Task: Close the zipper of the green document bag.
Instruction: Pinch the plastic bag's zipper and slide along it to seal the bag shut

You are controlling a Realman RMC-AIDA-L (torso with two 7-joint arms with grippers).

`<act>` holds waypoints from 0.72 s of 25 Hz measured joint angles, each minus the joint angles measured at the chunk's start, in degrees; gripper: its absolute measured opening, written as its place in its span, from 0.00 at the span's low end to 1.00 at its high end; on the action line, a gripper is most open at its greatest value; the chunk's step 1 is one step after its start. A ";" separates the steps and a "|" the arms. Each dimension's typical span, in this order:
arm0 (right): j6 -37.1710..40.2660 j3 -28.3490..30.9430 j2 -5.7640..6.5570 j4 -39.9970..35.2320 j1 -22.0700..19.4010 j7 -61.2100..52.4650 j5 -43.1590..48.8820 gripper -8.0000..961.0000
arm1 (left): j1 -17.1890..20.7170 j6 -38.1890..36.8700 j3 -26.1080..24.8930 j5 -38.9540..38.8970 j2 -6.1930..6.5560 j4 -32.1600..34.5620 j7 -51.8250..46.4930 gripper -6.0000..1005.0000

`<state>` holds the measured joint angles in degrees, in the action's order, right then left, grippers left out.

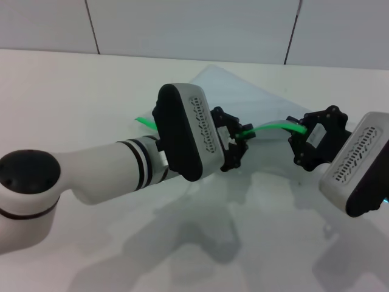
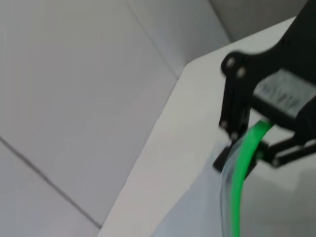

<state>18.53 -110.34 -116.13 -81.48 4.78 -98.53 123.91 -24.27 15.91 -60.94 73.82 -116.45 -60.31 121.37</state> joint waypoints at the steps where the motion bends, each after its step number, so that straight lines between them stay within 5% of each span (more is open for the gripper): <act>1: -0.01 0.09 0.01 -0.14 -0.12 0.00 0.00 0.13 | 0.08 -0.28 0.00 0.00 0.00 0.09 -0.01 0.09; 18: -2.02 2.40 -0.15 -1.79 -1.98 -0.63 0.01 0.13 | 1.47 -3.05 -4.49 -0.70 0.18 3.98 -0.78 0.09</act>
<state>16.51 -107.94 -116.28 -83.27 2.80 -99.16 123.92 -22.80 12.86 -65.43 73.12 -116.28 -56.32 120.59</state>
